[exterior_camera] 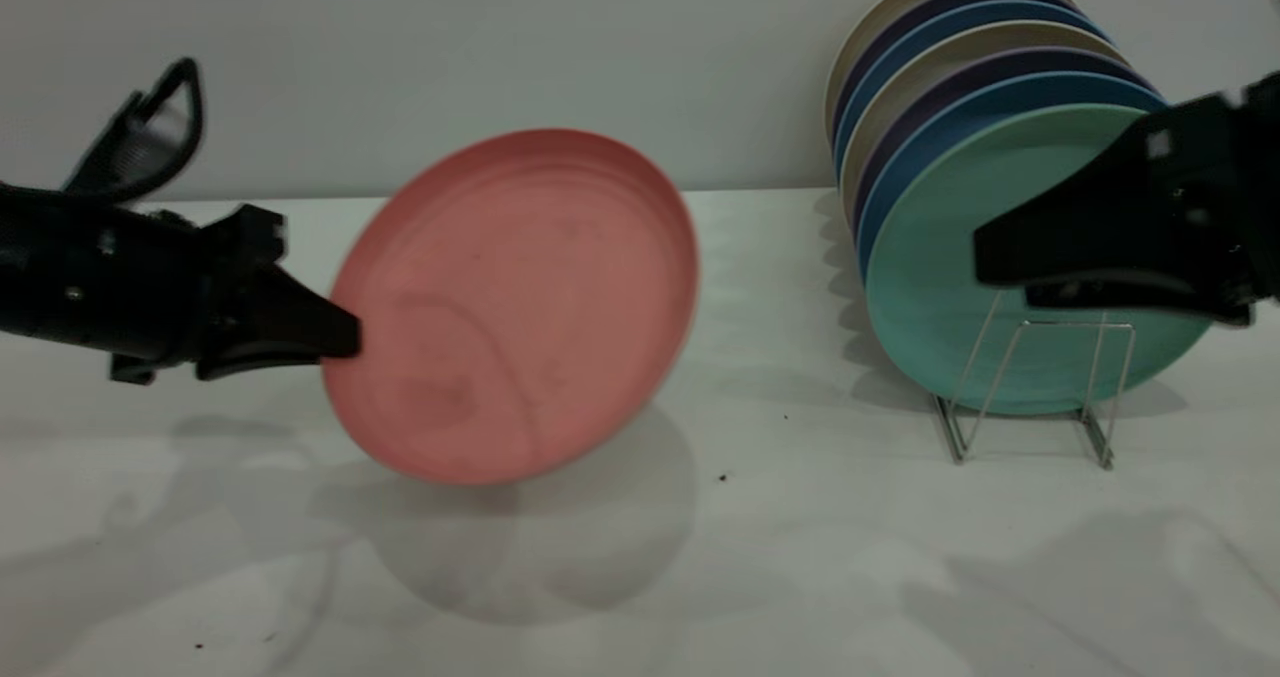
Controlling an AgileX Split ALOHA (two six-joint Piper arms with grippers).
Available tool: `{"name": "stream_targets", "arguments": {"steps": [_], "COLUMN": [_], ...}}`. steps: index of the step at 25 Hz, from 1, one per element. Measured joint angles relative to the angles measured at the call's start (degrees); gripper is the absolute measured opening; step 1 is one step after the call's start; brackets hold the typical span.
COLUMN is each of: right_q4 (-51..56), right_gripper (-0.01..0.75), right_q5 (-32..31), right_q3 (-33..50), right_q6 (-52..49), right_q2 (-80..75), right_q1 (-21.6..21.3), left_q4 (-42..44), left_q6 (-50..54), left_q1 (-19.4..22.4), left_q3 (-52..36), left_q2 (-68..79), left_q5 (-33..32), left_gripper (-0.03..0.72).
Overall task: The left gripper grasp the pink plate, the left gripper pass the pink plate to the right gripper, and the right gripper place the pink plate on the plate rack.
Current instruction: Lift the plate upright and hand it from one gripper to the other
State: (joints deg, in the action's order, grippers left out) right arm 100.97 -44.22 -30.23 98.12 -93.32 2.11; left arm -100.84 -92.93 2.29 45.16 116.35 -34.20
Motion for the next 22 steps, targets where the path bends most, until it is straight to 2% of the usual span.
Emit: {"name": "stream_targets", "arguments": {"steps": [7,11,16,22], "right_q4": [0.38,0.45,0.45,0.45], "right_gripper": [0.417,0.415,0.415,0.415], "right_q5": [-4.76,-4.79,-0.67,1.89], "right_q3": [-4.19,-6.12,-8.97,-11.01], "right_q6": [1.09,1.09,0.79,-0.33], "right_q2": [-8.04,-8.96,-8.96,-8.96], "right_q1": [0.21,3.25,7.62,8.14], "left_q4": [0.22,0.22,0.22,0.22], "left_q6": [1.12,2.5,3.76,4.26], "left_q1": [-5.55,-8.14,-10.47,-10.67], "left_q3": [0.52,2.45,4.48,4.59], "left_q2": [-0.33,-0.33,-0.33,-0.33], "left_q5": [-0.17,-0.17,-0.17,-1.72], "left_gripper": [0.014,0.014,0.014,0.013]}}
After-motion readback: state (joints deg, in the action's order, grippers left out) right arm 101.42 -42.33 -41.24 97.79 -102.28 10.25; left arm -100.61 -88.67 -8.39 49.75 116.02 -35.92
